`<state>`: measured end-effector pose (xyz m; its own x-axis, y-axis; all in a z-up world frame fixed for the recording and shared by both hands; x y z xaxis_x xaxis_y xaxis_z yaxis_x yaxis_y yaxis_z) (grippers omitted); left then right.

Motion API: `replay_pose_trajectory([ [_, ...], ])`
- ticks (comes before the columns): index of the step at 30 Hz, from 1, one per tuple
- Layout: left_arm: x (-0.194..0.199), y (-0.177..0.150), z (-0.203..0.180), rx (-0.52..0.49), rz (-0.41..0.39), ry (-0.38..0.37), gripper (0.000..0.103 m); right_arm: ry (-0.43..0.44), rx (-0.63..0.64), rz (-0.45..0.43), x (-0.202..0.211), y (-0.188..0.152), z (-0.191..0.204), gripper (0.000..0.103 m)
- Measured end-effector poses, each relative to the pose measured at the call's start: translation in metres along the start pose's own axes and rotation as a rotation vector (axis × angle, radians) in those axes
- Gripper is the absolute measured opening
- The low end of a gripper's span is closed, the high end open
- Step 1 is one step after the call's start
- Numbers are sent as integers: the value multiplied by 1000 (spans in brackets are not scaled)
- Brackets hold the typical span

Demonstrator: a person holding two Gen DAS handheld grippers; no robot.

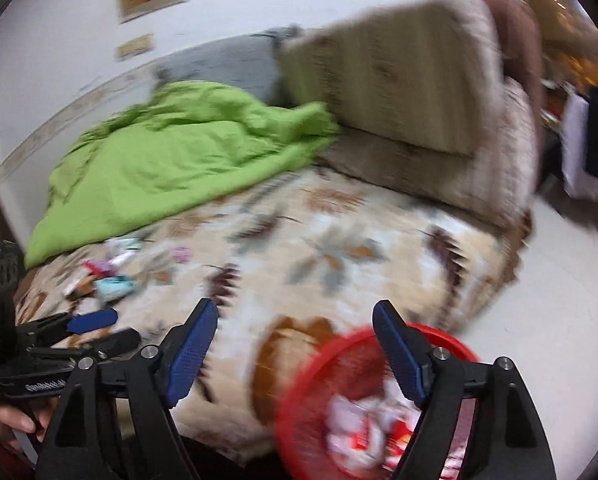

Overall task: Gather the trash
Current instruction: 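Grasp the blue cartoon snack packet with the left tool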

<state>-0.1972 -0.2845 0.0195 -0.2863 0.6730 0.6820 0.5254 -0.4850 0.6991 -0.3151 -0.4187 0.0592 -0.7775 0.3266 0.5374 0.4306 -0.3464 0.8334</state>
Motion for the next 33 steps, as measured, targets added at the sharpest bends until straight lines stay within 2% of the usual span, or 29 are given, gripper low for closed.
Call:
replay_pose_trajectory([
  [3, 16, -4, 43, 52, -12, 57, 71, 71, 35, -8, -14, 9, 43, 84],
  [6, 28, -11, 97, 129, -9, 123, 71, 106, 80, 47, -43, 12, 85, 84],
  [8, 35, -12, 130, 172, -7, 166, 71, 146, 65, 106, -63, 10, 102, 83],
  [9, 37, -11, 145, 191, -5, 176, 71, 179, 40, 132, -74, 9, 112, 78],
  [11, 40, -5, 174, 216, -10, 209, 71, 184, 6, 172, -90, 7, 122, 68],
  [15, 30, 16, 219, 254, 0, 235, 71, 208, -35, 228, -121, 1, 142, 66],
  [18, 12, 27, 232, 251, 39, 223, 71, 228, -47, 273, -139, -6, 149, 66],
  [22, -29, 37, 232, 180, 105, 238, 71, 243, -71, 317, -159, -8, 147, 66],
  [24, -49, 36, 235, 137, 142, 279, 71, 240, -82, 327, -166, -7, 143, 66],
  [25, -59, 34, 240, 118, 160, 328, 71, 243, -87, 333, -170, -7, 142, 66],
  [26, -66, 32, 242, 101, 176, 354, 68, 247, -92, 337, -173, -6, 141, 66],
  [27, -72, 32, 244, 82, 177, 371, 55, 249, -97, 340, -175, -5, 140, 66],
  [28, -75, 33, 244, 56, 165, 389, 49, 252, -103, 349, -181, -4, 140, 66],
  [30, -74, 35, 240, 48, 143, 375, 36, 267, -112, 360, -190, -3, 141, 66],
  [31, -72, 34, 236, 79, 131, 330, 34, 276, -118, 370, -198, -2, 142, 66],
  [33, -64, 31, 232, 113, 109, 299, 32, 280, -119, 374, -209, 1, 144, 66],
])
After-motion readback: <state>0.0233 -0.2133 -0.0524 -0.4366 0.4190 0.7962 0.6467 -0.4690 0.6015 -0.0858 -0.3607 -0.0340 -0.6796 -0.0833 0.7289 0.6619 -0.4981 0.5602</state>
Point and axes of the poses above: each gripper's, at about its wrist camera, not at the fingertips, and x roughly against the way its jaws point, z to its left, y to its top, the point moved 10 cm from there along -x, roughly the way its jaws point, and after that the axes turned 5 degrees about x, right-handed, at the moved point
